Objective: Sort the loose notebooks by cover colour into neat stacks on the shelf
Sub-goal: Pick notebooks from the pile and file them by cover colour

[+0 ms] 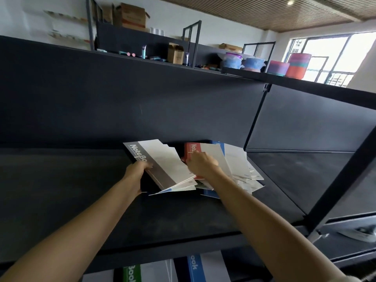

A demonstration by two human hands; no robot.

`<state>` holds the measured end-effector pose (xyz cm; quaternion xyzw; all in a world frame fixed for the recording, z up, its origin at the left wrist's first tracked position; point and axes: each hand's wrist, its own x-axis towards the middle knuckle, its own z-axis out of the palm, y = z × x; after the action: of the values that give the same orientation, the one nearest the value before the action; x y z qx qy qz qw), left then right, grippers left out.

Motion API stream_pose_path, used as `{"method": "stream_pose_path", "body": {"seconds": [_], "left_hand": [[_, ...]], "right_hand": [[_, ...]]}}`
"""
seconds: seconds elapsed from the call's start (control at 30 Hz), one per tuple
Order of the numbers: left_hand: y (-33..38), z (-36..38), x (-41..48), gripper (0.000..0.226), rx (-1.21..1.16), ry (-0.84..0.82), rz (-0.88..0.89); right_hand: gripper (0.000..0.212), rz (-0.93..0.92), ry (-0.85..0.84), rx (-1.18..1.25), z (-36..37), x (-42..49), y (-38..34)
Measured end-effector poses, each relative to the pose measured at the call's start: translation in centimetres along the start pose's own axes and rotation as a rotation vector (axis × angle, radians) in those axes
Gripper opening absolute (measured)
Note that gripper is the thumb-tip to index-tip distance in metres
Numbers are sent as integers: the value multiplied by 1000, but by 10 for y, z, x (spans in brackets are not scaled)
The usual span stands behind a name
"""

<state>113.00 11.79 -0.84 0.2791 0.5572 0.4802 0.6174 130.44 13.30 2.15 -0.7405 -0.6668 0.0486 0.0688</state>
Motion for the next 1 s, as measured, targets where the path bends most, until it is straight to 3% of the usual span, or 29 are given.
{"method": "stream_pose_path", "body": {"seconds": [0.17,0.27,0.33,0.4,0.5,0.63,0.77,0.83,1.0], "left_hand": [[7,-21,1,17,35,56,5],[6,-28,5,15,76,83,17],[5,-30,8,22,97,89,19],[3,-30,11,27,110,76,12],[1,-25,13,27,57,30,2],[-1,-9,9,27,-60,-71,73],[-3,3,4,22,-117,-117,59],[-5,-3,6,32,-48,-92,73],[-6,-15,6,33,28,-124,53]], "right_hand": [[84,185,-63,-37,17,5,5],[93,209,-125,-58,14,0,-1],[87,199,-203,-89,16,5,-3],[67,85,-224,-154,17,6,-8],[38,-157,-58,-362,10,1,-15],[35,-323,142,-460,-1,-26,-46],[31,-448,47,-245,-1,-52,-81],[28,-369,29,-127,-4,-40,-73],[36,143,111,-56,1,9,10]]}}
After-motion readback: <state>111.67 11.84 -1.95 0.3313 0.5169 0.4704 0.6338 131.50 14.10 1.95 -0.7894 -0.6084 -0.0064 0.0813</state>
